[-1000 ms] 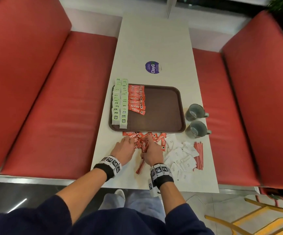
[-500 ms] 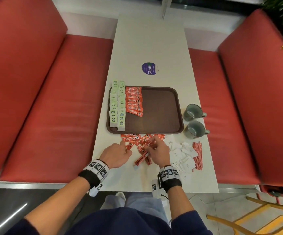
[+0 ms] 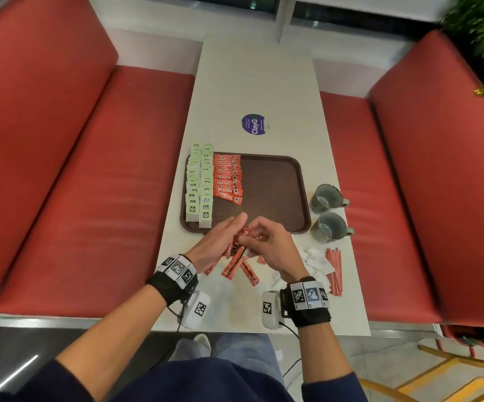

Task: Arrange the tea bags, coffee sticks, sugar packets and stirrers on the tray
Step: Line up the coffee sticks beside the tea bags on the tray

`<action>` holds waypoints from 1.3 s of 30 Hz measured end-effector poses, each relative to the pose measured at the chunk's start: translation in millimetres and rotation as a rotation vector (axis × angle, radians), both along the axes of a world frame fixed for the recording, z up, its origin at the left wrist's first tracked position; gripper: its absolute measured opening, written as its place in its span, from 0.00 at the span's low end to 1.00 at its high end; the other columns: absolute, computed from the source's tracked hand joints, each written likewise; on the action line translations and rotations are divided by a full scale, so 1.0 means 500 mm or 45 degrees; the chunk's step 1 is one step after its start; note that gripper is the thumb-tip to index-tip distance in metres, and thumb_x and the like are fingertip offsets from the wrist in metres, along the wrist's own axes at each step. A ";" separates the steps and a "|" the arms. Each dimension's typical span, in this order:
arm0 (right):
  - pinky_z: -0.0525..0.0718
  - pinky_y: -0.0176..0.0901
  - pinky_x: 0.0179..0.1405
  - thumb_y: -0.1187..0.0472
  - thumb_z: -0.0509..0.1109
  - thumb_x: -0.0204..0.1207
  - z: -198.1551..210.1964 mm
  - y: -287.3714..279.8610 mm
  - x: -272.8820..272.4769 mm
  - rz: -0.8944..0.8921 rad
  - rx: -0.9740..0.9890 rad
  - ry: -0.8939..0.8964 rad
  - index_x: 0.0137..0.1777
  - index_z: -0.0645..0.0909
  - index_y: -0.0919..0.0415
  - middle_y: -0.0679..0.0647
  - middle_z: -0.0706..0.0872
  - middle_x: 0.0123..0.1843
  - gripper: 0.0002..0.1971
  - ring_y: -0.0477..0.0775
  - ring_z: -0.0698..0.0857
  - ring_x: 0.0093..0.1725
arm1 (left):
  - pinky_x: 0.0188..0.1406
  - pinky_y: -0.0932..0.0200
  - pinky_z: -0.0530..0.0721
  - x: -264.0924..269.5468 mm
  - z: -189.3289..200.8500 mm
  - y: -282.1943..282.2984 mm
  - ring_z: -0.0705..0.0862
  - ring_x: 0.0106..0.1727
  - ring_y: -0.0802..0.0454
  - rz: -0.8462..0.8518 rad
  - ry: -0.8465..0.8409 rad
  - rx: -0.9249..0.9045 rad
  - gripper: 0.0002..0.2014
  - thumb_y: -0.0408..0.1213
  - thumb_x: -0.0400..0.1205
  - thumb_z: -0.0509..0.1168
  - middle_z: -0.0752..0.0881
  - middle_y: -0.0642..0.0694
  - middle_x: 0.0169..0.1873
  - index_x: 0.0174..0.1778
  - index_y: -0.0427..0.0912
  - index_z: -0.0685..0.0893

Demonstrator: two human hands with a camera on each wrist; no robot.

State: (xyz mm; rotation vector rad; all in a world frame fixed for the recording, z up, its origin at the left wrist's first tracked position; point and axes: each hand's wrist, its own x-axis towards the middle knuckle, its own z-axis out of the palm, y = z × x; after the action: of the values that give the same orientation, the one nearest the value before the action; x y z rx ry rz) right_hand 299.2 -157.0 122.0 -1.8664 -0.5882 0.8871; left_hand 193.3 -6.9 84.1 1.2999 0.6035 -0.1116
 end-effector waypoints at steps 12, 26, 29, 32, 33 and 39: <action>0.92 0.48 0.36 0.55 0.81 0.86 -0.034 0.011 -0.026 -0.225 0.163 0.413 0.60 0.87 0.68 0.70 0.95 0.51 0.15 0.65 0.94 0.44 | 0.32 0.57 0.80 -0.037 -0.043 -0.016 0.85 0.40 0.48 -0.147 -0.128 0.147 0.27 0.46 0.80 0.84 0.89 0.42 0.42 0.64 0.42 0.77; 0.90 0.39 0.45 0.66 0.76 0.88 -0.037 -0.022 0.018 -0.247 0.325 0.549 0.61 0.87 0.70 0.65 0.93 0.49 0.07 0.56 0.92 0.46 | 0.29 0.57 0.68 -0.069 -0.019 -0.006 0.72 0.28 0.52 0.160 -0.223 0.059 0.18 0.50 0.94 0.66 0.85 0.39 0.39 0.54 0.36 0.86; 0.92 0.53 0.65 0.66 0.77 0.87 -0.028 -0.033 0.019 -0.176 0.439 0.571 0.61 0.86 0.72 0.75 0.92 0.58 0.09 0.66 0.94 0.58 | 0.28 0.64 0.72 -0.070 -0.005 0.005 0.72 0.29 0.53 0.314 -0.247 -0.020 0.17 0.45 0.95 0.64 0.85 0.38 0.42 0.62 0.32 0.87; 0.85 0.71 0.65 0.53 0.82 0.85 -0.026 -0.033 0.016 -0.125 0.332 0.435 0.56 0.91 0.66 0.68 0.95 0.58 0.14 0.69 0.95 0.61 | 0.28 0.65 0.71 -0.065 0.001 0.020 0.71 0.32 0.53 0.400 -0.235 -0.029 0.11 0.39 0.93 0.69 0.84 0.45 0.37 0.61 0.33 0.89; 0.85 0.75 0.61 0.50 0.84 0.82 -0.025 -0.032 0.015 -0.117 0.283 0.358 0.54 0.92 0.64 0.64 0.96 0.57 0.15 0.68 0.95 0.60 | 0.29 0.65 0.71 -0.064 0.000 0.023 0.71 0.32 0.53 0.399 -0.242 0.014 0.10 0.38 0.92 0.71 0.82 0.47 0.34 0.61 0.34 0.90; 0.92 0.79 0.60 0.65 0.88 0.76 -0.017 -0.025 0.012 -0.215 0.258 0.172 0.53 0.82 0.68 0.59 0.97 0.53 0.17 0.65 0.97 0.54 | 0.35 0.72 0.79 -0.059 0.012 0.025 0.84 0.34 0.67 0.393 -0.239 0.328 0.07 0.32 0.89 0.73 0.89 0.60 0.37 0.62 0.37 0.88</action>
State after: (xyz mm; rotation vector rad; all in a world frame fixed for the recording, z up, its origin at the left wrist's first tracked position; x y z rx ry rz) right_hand 305.3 -169.7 113.8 -1.6333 -0.4148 0.8042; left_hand 164.1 5.8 89.9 1.4288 0.6646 0.3483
